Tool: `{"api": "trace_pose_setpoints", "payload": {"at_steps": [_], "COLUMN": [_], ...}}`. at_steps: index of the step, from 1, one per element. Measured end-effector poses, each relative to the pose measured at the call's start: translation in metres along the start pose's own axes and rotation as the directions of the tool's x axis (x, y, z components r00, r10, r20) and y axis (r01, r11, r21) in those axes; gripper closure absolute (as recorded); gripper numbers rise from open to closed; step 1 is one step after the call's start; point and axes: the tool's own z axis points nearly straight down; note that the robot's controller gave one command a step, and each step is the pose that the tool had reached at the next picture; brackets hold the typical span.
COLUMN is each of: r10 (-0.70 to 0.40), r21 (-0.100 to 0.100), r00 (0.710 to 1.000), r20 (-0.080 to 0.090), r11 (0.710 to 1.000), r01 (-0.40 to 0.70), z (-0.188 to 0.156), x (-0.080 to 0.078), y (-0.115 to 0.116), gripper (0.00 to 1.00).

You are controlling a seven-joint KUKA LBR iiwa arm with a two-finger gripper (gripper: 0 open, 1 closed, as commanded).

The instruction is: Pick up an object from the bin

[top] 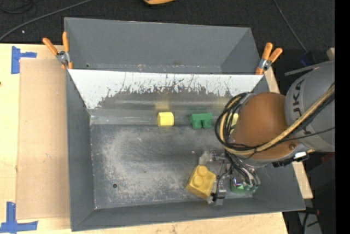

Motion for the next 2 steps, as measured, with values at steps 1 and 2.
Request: {"api": "trace_pose_setpoints", "payload": {"at_steps": [1, 2], "r10": [-0.205, -0.103], "r21": [0.003, 0.001], "r00": [0.978, 0.995], "r20": [0.03, 0.014], "r11": [0.979, 0.995], "r01": [0.205, 0.103], "z": [0.027, 0.028], "x": [-0.004, -0.002], "y": [0.002, 0.02], "gripper": [0.0, 1.0]}}
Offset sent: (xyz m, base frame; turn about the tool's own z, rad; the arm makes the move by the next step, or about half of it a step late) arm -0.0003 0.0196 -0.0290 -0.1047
